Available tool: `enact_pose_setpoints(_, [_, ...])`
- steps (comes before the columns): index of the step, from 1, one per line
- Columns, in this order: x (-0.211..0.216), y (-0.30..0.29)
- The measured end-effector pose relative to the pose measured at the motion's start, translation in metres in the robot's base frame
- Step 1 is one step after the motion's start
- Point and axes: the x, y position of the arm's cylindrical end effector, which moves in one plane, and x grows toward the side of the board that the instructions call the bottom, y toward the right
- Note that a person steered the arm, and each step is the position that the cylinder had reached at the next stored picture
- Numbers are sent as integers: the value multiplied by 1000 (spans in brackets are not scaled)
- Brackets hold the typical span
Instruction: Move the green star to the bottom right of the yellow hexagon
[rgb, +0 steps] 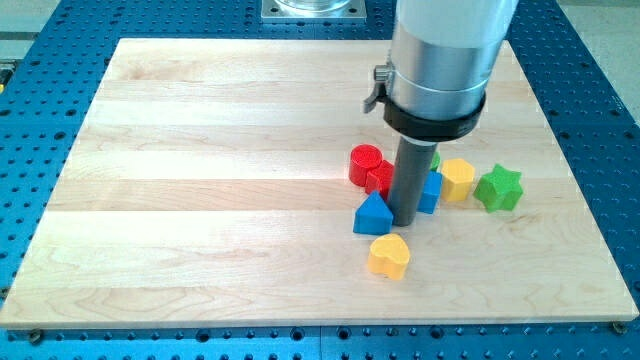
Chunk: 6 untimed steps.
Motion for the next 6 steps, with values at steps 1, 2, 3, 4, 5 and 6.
enact_pose_setpoints(1, [6,38])
enact_pose_setpoints(2, [6,134])
enact_pose_setpoints(3, [-5,196])
enact_pose_setpoints(4, [-54,163])
enact_pose_setpoints(5, [-64,113])
enact_pose_setpoints(6, [-52,93])
